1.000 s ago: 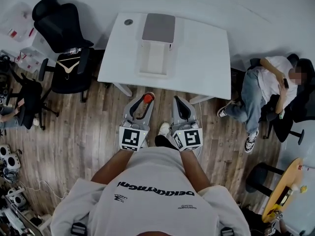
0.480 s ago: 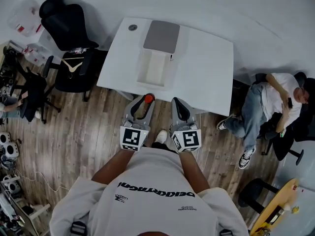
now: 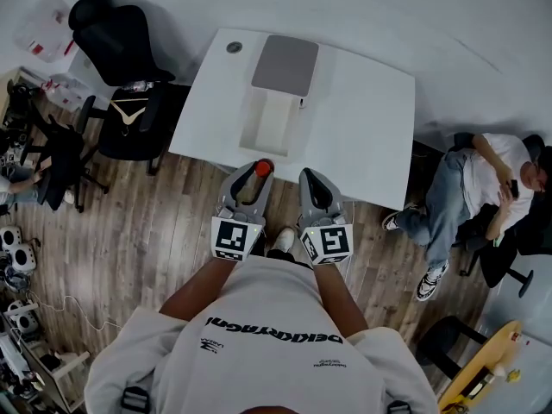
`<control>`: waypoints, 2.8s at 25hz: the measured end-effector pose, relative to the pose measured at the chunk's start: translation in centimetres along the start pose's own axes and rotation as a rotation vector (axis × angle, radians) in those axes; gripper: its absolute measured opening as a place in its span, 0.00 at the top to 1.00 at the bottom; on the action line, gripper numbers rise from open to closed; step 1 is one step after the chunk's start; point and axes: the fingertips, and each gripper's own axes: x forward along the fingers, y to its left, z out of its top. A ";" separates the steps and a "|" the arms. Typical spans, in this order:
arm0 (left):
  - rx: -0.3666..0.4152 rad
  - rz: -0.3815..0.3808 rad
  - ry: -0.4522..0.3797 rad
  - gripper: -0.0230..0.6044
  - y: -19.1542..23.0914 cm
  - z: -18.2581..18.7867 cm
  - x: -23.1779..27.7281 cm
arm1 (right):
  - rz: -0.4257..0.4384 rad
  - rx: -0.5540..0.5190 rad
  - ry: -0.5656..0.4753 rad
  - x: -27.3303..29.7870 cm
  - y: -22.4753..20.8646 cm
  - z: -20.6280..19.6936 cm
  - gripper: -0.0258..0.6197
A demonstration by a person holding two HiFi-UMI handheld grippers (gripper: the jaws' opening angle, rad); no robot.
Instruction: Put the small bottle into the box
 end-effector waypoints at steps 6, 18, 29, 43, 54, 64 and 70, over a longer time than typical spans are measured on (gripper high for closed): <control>-0.004 -0.027 -0.008 0.76 1.3 0.0 1.6 | -0.011 -0.013 0.005 1.9 0.0 0.1 0.96; -0.016 -0.083 0.007 0.76 4.6 -1.0 5.2 | -0.051 -0.015 0.021 5.9 -0.4 -0.2 0.96; -0.018 -0.117 0.054 0.76 6.7 -3.3 8.2 | -0.089 0.000 0.054 8.2 -1.1 -2.1 0.96; -0.021 -0.127 0.077 0.76 7.9 -5.3 12.4 | -0.119 0.006 0.087 9.2 -3.0 -3.7 0.96; -0.009 -0.136 0.112 0.76 8.1 -7.8 14.7 | -0.119 0.019 0.111 9.7 -3.6 -5.1 0.96; -0.007 -0.127 0.149 0.76 8.9 -10.8 17.3 | -0.120 0.026 0.130 10.4 -4.0 -6.0 0.96; 0.002 -0.127 0.174 0.76 8.9 -12.0 18.4 | -0.126 0.039 0.135 10.5 -4.6 -6.3 0.96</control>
